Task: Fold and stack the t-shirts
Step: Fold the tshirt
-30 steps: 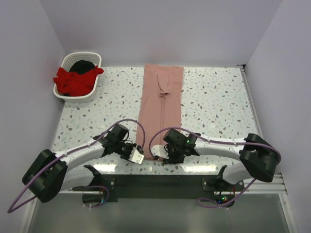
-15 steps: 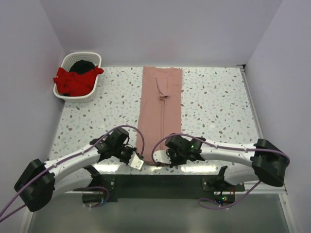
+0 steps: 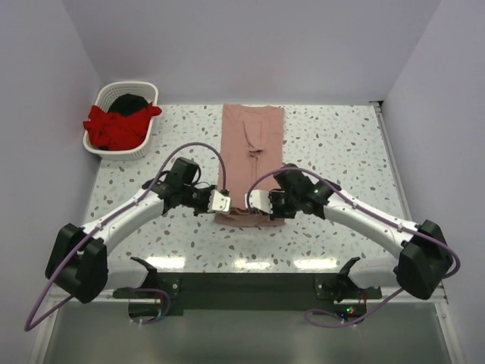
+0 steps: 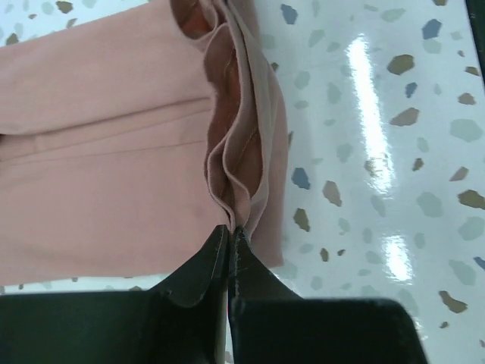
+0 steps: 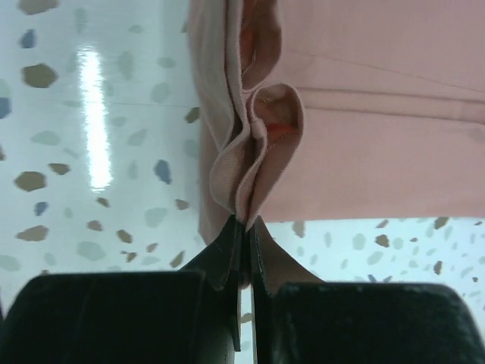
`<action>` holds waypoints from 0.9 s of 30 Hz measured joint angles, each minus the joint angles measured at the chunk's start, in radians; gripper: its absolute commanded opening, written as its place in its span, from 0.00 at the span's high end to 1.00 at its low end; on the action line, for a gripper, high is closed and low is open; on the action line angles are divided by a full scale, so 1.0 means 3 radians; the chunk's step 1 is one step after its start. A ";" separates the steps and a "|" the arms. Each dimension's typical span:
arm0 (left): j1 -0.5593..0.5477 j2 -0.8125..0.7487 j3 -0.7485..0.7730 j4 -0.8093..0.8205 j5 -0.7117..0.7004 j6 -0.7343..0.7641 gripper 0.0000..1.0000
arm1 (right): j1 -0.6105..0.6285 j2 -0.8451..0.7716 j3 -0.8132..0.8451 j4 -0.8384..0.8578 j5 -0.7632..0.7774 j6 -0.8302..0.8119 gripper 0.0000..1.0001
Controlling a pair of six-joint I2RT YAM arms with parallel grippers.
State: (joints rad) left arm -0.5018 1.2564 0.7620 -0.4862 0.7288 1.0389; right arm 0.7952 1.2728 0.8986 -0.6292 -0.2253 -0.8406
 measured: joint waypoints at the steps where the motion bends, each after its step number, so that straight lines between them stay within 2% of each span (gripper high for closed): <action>1: 0.0023 0.0078 0.0065 0.0028 0.0000 -0.0001 1.00 | -0.0072 0.0070 0.0074 0.0004 -0.0009 -0.0062 1.00; 6: 0.0172 0.0486 0.0365 0.0270 -0.0009 -0.0031 1.00 | -0.0432 0.0557 0.0487 0.0015 -0.0118 -0.0406 1.00; 14: 0.0445 0.1320 0.1120 0.0559 -0.0024 -0.0092 1.00 | -0.0871 0.1298 0.1122 0.0047 -0.0240 -0.0830 1.00; 27: 0.0614 0.2249 0.1920 0.0763 -0.0106 -0.0088 1.00 | -0.1195 0.2260 0.1974 0.0069 -0.0359 -0.1180 1.00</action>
State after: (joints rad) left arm -0.3176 1.9312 1.3380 -0.2573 0.6971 1.0126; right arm 0.4366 1.9507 1.4906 -0.6086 -0.3328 -1.1946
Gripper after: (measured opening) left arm 0.027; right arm 0.033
